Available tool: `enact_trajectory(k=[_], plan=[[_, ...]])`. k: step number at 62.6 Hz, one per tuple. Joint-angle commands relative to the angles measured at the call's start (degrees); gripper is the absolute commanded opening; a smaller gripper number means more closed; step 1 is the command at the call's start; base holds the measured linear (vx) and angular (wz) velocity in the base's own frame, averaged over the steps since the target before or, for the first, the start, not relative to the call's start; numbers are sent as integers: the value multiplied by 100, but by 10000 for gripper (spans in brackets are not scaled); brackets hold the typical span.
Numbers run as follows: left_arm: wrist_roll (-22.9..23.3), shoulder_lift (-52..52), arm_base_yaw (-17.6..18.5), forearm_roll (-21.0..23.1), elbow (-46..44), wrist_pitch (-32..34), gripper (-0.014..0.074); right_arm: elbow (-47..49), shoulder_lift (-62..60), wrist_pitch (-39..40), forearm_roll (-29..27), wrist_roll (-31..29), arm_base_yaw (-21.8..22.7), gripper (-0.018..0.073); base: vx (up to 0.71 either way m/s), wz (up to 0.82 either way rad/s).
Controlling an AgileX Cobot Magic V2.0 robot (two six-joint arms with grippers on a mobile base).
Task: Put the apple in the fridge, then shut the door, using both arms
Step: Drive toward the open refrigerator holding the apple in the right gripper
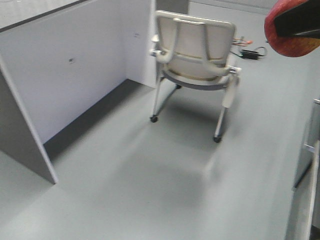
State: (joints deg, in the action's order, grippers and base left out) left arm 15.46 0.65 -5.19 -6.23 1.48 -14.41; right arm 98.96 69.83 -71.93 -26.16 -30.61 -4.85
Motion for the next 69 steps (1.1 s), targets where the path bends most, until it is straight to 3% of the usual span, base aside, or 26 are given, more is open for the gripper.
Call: enact_trajectory(k=[1,69], plan=[[49,85,10,37,162,399,-6,182,-96,358,-166,3,17,-7,-1,54],[49,86,20,37,162,399,-6,182,-96,358,-166,3,17,-7,0,58]])
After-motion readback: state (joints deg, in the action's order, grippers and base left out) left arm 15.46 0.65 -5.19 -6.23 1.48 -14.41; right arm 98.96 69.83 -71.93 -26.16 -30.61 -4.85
